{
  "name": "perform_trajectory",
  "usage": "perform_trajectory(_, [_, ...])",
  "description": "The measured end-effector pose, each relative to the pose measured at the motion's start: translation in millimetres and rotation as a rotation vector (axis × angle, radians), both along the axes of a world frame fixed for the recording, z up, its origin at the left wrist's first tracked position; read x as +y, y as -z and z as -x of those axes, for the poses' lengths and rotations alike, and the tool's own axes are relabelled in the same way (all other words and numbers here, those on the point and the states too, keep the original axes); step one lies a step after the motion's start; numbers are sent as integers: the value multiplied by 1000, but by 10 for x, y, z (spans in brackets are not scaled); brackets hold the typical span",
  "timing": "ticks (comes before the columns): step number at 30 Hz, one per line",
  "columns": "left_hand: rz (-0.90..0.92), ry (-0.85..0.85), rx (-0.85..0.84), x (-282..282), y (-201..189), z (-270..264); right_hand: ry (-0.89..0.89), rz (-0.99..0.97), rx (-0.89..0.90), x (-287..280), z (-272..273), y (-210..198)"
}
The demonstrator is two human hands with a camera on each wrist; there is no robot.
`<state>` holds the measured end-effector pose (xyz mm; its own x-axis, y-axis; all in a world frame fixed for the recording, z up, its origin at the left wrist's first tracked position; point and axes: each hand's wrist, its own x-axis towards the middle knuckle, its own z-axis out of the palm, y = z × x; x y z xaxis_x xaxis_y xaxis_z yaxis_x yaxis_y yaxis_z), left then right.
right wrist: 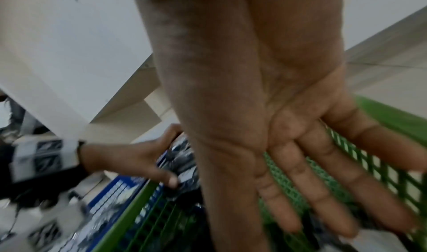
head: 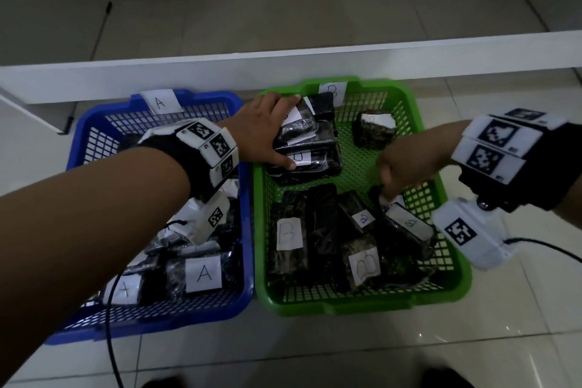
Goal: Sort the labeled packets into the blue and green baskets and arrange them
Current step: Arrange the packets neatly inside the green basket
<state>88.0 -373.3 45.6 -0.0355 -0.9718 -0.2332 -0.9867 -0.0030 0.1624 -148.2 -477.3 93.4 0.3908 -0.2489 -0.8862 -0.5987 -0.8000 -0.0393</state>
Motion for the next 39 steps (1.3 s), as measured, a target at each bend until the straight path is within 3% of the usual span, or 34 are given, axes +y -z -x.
perform_trajectory(3, [18, -25, 78, -14, -36, -9, -167, -91, 141, 214, 119, 72])
perform_trajectory(5, [36, -65, 173, -35, -61, -12, -236, -87, 105, 266, 173, 174])
perform_trajectory(9, [56, -94, 229, -61, -54, 14, 10, -143, -82, 42, 137, 119])
perform_trajectory(12, [53, -94, 185, -42, -38, 25, 70, 32, -310, -152, 32, -76])
perform_trajectory(14, [56, -94, 172, -36, -37, 19, 18, 107, -306, -204, -4, -97])
perform_trajectory(18, [51, -94, 167, -24, -38, 12, -47, 10, -156, -56, 71, 89])
perform_trajectory(24, [53, -93, 145, -17, -40, 11, -43, -63, -260, 10, 80, 216])
perform_trajectory(28, [54, -94, 134, -13, -46, 10, 86, 74, -441, -201, 30, 81])
perform_trajectory(33, [59, -92, 131, -4, -36, 19, 241, 434, -733, -348, 14, 95])
perform_trajectory(35, [59, -100, 127, -3, -37, 26, 225, 519, -706, -278, 46, 222])
perform_trajectory(39, [58, -107, 112, -4, -20, 32, 8, 705, -570, -152, 143, 474])
